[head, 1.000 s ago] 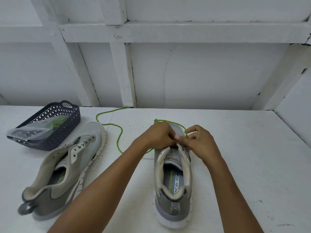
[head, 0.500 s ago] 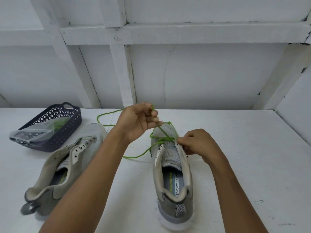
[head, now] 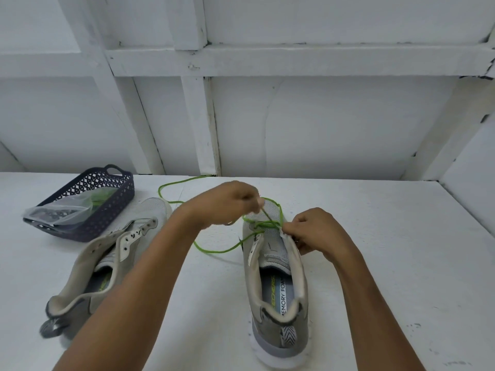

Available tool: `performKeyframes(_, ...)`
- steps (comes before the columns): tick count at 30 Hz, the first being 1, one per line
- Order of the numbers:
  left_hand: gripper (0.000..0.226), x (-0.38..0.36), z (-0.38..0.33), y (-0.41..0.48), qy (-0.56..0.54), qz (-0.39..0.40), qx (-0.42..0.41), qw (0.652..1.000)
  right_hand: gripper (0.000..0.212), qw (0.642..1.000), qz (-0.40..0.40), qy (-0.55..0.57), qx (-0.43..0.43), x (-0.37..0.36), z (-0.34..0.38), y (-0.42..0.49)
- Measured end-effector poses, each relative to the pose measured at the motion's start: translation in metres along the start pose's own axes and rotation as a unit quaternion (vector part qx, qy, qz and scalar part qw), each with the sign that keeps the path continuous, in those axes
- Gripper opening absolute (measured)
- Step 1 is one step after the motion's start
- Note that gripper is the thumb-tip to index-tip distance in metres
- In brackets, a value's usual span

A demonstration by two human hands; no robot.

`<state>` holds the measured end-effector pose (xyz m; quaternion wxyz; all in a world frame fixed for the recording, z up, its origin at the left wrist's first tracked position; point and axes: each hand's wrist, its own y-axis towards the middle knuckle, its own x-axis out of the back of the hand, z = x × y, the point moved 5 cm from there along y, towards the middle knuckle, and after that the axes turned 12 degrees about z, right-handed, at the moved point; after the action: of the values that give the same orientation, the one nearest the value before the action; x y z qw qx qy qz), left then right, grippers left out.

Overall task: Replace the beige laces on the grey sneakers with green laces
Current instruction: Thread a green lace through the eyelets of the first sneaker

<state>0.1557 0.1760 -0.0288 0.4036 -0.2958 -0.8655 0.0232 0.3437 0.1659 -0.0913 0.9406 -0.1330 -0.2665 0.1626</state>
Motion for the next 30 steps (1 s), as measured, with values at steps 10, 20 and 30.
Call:
performKeyframes(10,0.027,-0.019,0.013,0.010,-0.409,-0.057,-0.075,0.907,0.044,0.998,-0.048,-0.027,-0.006,-0.007,0.000,0.053)
performKeyframes(20,0.028,-0.022,0.037,0.009,-0.429,-0.122,-0.040,0.894,0.012,0.981,-0.081,0.133,0.118,-0.024,0.014,0.079)
performKeyframes(30,0.029,-0.028,0.041,0.010,-0.455,-0.120,-0.020,0.882,0.022,0.873,0.032,0.476,0.101,-0.010,0.017,0.079)
